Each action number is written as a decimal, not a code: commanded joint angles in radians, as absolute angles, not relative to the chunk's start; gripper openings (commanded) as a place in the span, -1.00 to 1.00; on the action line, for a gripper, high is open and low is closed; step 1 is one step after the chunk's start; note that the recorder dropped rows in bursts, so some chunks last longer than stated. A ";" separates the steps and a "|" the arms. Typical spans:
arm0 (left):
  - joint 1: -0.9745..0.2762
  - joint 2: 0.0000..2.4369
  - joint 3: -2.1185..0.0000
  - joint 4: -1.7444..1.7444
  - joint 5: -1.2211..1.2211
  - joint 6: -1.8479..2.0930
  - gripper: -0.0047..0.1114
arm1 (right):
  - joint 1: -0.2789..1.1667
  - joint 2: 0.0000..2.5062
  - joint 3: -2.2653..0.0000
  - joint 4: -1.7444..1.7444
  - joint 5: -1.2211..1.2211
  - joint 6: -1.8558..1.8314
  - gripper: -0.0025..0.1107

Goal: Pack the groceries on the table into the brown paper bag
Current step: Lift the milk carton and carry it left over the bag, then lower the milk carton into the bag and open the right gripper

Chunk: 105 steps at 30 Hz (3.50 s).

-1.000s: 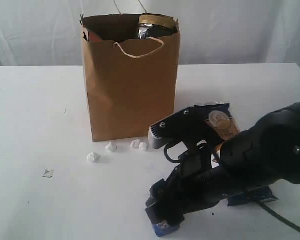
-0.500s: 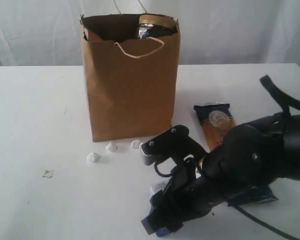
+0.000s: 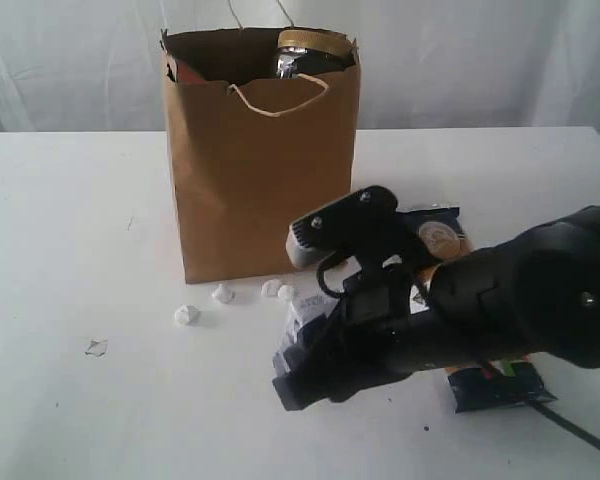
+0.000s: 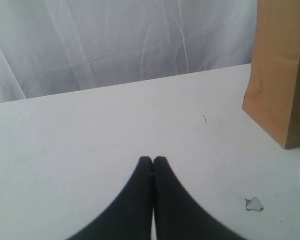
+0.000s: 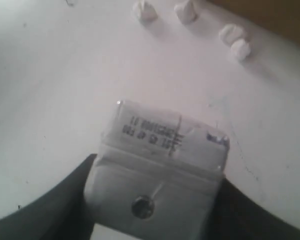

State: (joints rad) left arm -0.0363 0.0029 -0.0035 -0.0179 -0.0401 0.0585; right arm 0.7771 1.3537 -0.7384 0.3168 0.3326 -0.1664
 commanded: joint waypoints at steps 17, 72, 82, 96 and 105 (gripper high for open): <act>-0.034 0.000 0.000 -0.026 -0.051 0.057 -0.92 | 0.543 1.124 -0.880 0.283 -0.216 -0.313 -0.96; -0.034 0.000 0.000 -0.026 -0.051 0.057 -0.92 | 0.578 1.935 -1.829 0.077 0.361 -0.195 -0.96; -0.034 0.000 0.000 -0.026 -0.051 0.057 -0.92 | 0.578 1.956 -1.864 0.077 0.516 -0.150 -0.96; -0.034 0.000 0.000 -0.026 -0.051 0.057 -0.92 | 0.583 1.957 -1.864 0.089 0.570 -0.134 0.19; -0.034 0.000 0.000 -0.026 -0.051 0.057 -0.92 | 0.604 1.938 -1.864 0.084 0.601 -0.132 0.33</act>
State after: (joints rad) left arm -0.0363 0.0029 -0.0035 -0.0179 -0.0401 0.0585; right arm 0.5991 1.9594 -1.8585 0.0869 0.5861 -0.1373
